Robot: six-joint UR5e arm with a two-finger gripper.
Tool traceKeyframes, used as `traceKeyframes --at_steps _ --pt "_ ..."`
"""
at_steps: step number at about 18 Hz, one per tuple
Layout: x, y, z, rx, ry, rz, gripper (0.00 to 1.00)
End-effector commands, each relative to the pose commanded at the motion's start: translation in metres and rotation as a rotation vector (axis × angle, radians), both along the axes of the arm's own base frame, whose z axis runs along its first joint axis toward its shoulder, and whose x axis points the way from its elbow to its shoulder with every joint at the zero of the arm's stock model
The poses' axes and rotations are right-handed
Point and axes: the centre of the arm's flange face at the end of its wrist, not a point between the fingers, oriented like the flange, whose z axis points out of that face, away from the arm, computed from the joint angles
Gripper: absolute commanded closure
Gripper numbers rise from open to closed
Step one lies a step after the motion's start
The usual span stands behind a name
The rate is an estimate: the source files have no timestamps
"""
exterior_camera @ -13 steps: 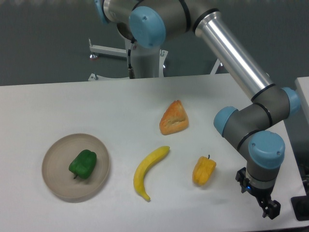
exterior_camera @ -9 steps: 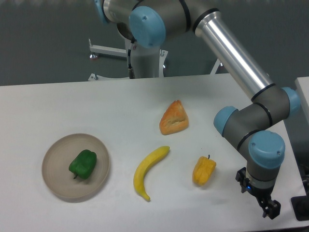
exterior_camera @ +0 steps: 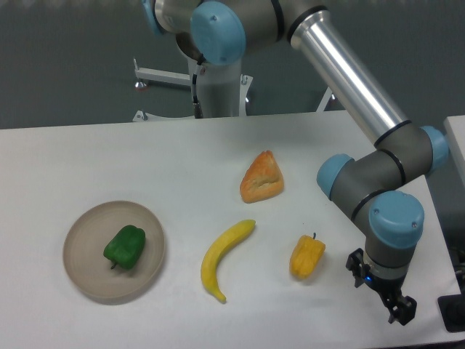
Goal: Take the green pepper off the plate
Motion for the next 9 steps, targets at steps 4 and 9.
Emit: traceKeyframes --at_steps 4,9 --pt "0.037 -0.001 0.019 0.041 -0.075 0.134 0.00" --pt "0.103 -0.002 0.049 -0.004 -0.151 0.228 0.00"
